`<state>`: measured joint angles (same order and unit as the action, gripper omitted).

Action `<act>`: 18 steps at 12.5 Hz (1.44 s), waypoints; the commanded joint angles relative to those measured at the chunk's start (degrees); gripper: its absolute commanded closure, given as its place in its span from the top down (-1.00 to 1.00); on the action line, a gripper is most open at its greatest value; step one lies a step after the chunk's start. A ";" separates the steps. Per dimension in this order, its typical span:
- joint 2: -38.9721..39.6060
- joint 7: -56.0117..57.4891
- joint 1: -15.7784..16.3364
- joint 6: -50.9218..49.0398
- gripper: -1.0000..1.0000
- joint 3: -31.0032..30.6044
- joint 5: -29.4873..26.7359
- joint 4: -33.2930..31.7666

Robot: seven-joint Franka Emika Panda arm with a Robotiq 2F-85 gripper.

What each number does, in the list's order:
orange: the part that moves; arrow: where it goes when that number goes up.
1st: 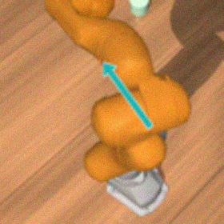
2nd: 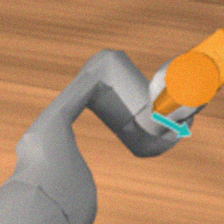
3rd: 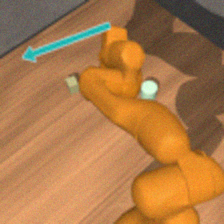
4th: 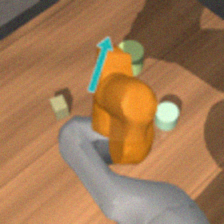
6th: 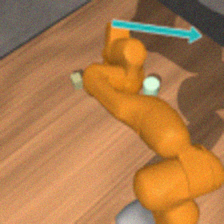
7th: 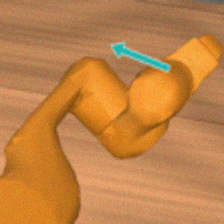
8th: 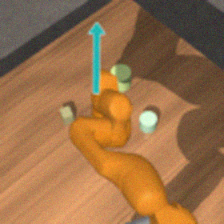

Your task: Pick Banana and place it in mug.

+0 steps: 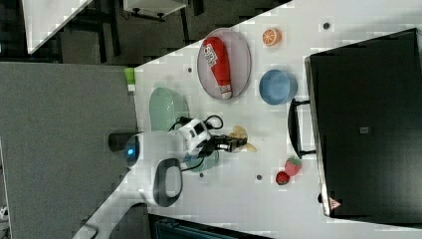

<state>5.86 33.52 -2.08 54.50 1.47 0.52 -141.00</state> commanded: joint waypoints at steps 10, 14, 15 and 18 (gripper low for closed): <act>-24.48 -9.15 2.02 -32.43 -0.45 -6.77 -0.25 10.22; -24.16 -24.56 3.42 -32.30 -0.45 -16.32 -3.79 10.37; -23.79 -27.94 3.55 -32.29 -0.45 -18.63 -5.71 10.35; -20.88 -37.74 3.67 -31.14 -0.45 -24.98 -8.03 10.31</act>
<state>-15.47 3.85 2.40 23.64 -22.07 -7.32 -130.37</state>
